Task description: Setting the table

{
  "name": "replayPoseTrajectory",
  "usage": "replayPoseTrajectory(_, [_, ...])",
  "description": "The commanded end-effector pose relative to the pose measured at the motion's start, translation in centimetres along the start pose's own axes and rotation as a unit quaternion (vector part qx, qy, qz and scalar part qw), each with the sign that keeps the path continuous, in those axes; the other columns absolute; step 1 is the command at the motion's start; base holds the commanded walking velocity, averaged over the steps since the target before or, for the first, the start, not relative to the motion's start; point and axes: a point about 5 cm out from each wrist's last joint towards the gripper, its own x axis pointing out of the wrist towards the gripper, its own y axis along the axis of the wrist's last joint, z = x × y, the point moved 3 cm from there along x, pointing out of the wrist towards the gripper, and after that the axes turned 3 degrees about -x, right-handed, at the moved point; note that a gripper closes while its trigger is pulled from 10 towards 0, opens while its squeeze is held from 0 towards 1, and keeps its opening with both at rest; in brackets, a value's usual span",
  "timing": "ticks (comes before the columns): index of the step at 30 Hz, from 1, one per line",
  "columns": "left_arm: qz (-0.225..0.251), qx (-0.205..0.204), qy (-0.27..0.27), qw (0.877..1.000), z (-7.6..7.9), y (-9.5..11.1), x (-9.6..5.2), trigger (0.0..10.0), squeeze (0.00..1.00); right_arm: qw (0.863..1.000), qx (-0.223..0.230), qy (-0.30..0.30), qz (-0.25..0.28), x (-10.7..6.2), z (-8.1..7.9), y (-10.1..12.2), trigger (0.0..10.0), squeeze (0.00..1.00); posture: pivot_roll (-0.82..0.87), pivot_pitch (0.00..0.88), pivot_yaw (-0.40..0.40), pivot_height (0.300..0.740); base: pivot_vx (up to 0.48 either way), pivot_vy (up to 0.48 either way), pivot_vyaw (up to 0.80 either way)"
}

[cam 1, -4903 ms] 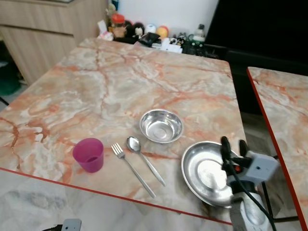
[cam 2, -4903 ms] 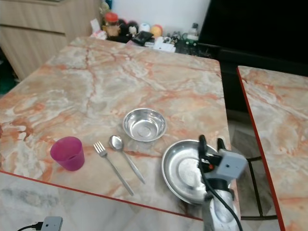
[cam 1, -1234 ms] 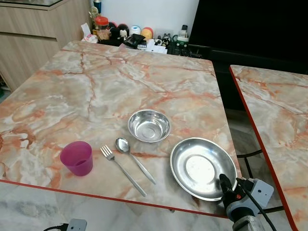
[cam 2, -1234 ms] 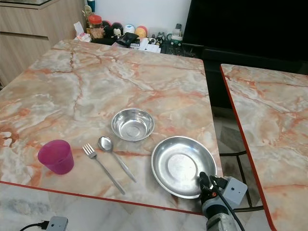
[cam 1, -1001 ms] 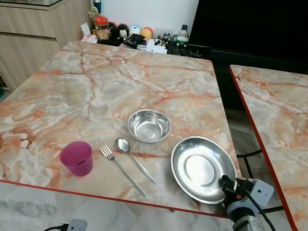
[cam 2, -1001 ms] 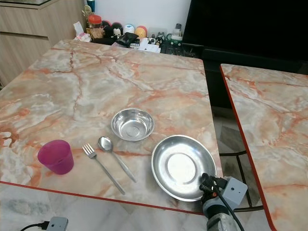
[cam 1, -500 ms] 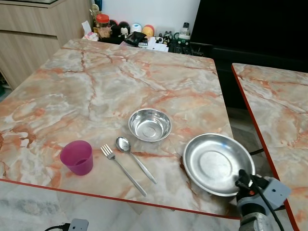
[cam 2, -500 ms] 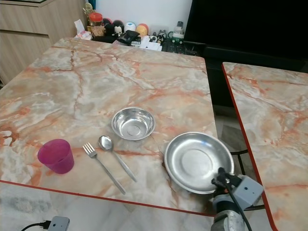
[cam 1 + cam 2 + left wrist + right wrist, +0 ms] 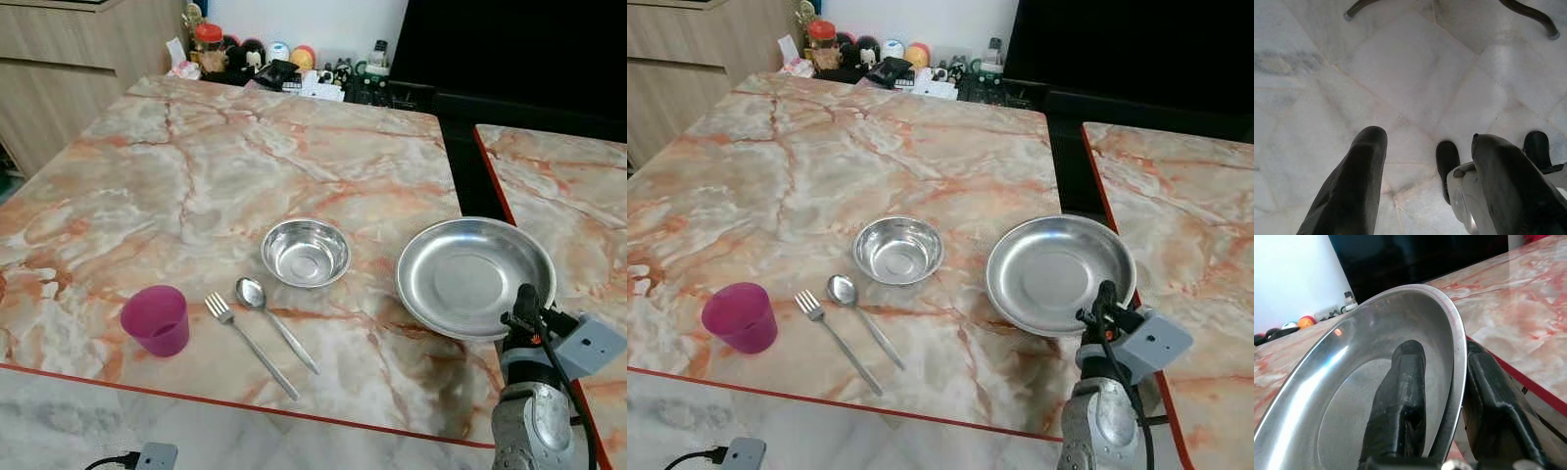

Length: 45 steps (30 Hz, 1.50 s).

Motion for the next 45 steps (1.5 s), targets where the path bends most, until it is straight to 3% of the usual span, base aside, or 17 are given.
replayPoseTrajectory(1, [-0.015,0.008,-0.003,1.0,0.2,-1.2,-0.3,10.0,0.0,0.999,0.008,-0.009,0.032,0.5,0.3,1.5,10.0,0.0,0.07,0.129,-0.067,0.74,0.0,0.0,0.0])
replayPoseTrajectory(11, [-0.019,0.011,0.001,1.0,0.2,-1.4,-0.3,10.0,0.0,0.995,0.065,0.072,0.03,1.4,-3.9,1.8,10.0,0.0,0.06,0.122,-0.06,0.74,0.0,0.0,0.0])
replayPoseTrajectory(24, [-0.029,0.013,0.038,0.999,-2.1,-2.3,-0.9,10.0,0.0,0.993,0.06,0.099,0.031,1.0,-4.1,1.8,10.0,0.0,0.06,0.088,-0.058,0.74,0.0,0.0,0.0])
replayPoseTrajectory(28, [-0.031,-0.012,0.063,0.997,-3.4,-2.6,-1.2,10.0,0.0,0.992,0.061,0.106,0.03,1.0,-4.4,1.7,10.0,0.0,0.06,0.061,-0.05,0.74,0.0,0.0,0.0])
replayPoseTrajectory(37, [-0.032,0.002,0.055,0.998,-3.4,-2.5,-1.2,10.0,0.0,0.992,0.071,0.106,0.026,0.7,-4.6,1.3,10.0,0.0,0.05,0.038,-0.04,0.74,0.0,0.0,0.0])
replayPoseTrajectory(45, [-0.019,0.005,0.051,0.998,-3.1,-1.6,-0.9,10.0,0.0,0.992,0.07,0.105,0.025,0.8,-4.5,1.4,10.0,0.0,0.05,0.071,-0.042,0.74,0.0,-0.036,-0.74])
